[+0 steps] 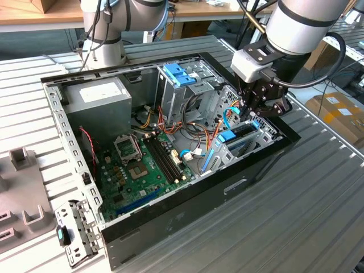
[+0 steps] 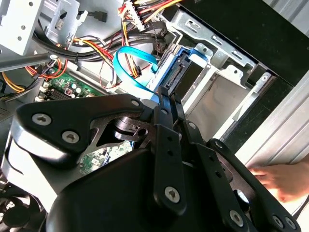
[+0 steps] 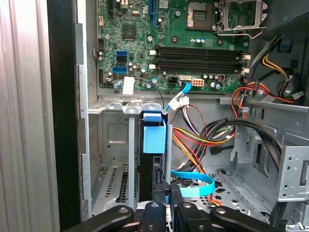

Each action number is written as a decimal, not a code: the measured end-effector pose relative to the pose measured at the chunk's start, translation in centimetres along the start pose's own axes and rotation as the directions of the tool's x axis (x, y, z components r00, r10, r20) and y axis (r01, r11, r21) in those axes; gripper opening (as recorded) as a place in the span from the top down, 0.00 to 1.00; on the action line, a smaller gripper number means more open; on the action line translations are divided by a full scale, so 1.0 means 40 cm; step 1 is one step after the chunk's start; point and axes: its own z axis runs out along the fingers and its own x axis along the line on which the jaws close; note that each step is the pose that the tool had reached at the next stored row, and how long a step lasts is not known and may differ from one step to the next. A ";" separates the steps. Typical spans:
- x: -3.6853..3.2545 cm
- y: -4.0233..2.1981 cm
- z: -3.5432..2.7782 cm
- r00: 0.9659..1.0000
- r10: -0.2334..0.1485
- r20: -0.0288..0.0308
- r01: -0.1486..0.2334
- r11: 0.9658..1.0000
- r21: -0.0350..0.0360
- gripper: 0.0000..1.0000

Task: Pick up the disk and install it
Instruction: 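Insert the first disk wire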

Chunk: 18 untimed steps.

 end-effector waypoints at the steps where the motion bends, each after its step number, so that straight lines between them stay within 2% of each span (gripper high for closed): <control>1: 0.000 0.000 0.000 1.000 0.000 0.000 0.000 1.000 0.000 0.84; 9: 0.000 0.000 0.002 1.000 0.000 0.001 0.000 1.000 0.001 0.84; 16: 0.001 0.006 0.014 1.000 -0.010 0.006 0.010 1.000 0.013 0.84; 17: 0.001 0.007 0.015 1.000 -0.014 0.009 0.014 1.000 0.017 0.84; 18: 0.001 0.007 0.017 1.000 -0.016 0.010 0.016 1.000 0.018 0.84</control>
